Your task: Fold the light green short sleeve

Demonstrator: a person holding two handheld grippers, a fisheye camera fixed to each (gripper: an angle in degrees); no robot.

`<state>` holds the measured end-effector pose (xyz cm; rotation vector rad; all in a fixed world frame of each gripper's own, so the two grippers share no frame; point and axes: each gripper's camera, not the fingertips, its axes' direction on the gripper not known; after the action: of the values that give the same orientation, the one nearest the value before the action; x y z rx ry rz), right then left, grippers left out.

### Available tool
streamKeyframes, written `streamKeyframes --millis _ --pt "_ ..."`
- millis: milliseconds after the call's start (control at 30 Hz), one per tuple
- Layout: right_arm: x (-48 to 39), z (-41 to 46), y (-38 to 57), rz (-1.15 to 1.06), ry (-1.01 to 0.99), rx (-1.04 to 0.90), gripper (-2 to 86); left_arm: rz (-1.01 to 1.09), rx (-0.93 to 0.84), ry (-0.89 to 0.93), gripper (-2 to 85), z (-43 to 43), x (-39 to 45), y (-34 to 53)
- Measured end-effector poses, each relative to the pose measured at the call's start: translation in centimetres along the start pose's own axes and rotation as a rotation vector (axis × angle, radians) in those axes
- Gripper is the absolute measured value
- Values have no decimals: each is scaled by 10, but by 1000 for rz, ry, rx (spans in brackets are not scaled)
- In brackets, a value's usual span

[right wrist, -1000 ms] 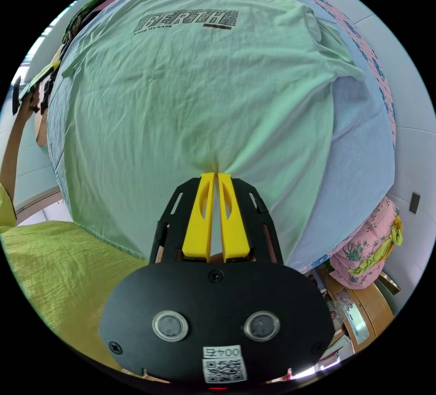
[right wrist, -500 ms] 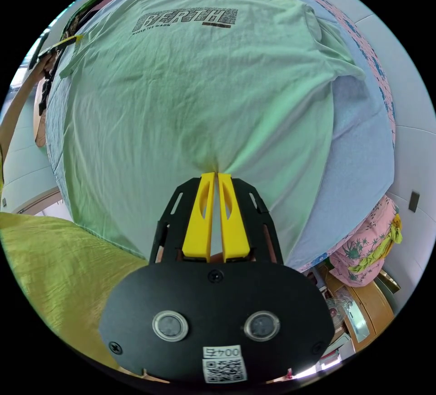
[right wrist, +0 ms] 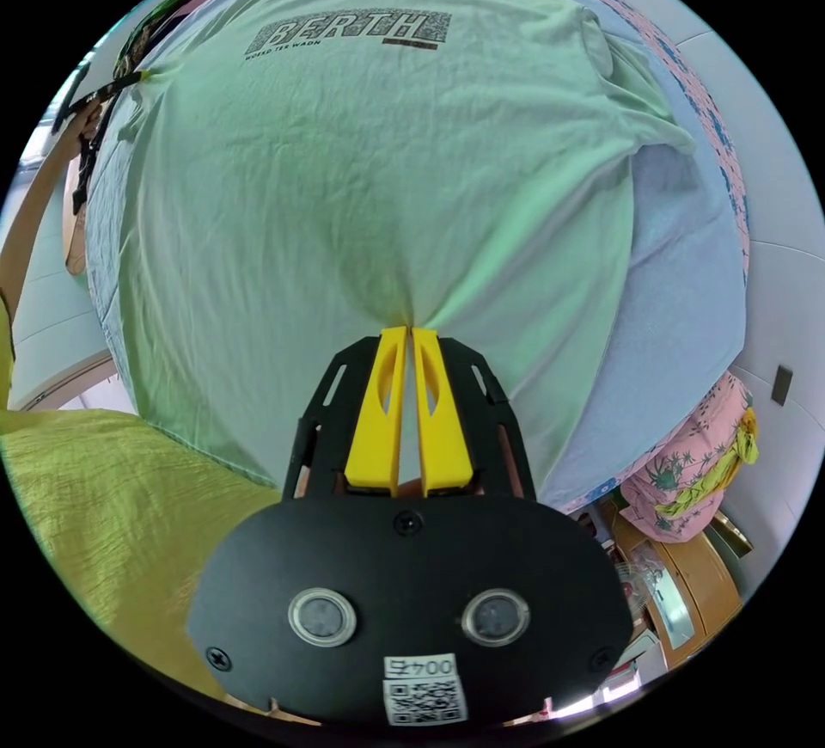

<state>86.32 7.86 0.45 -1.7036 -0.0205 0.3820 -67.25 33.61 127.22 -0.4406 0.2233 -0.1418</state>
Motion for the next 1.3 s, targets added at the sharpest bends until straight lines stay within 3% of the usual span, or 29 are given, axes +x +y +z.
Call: streamKeyframes --millis 100,167,267,533,900,1067,1300 --pt "-4 0 1 -6 13 1 7 17 97 14 22 -39 -17 21" --pt "-6 0 2 -8 13 0 9 148 172 151 28 -66 -17 54" --pt "-5 0 5 -2 -1 4 10 307 140 298 45 -71 1 98" --pt "-14 -2 12 0 15 6 13 298 120 389 81 -47 17 130" --pt "-24 -6 31 23 22 22 19 296 78 251 13 -70 22 140" --pt "-30 -9 43 16 39 24 23 268 241 288 51 -87 18 152" --pt "-34 -15 62 11 43 35 20 279 120 309 54 -65 28 112"
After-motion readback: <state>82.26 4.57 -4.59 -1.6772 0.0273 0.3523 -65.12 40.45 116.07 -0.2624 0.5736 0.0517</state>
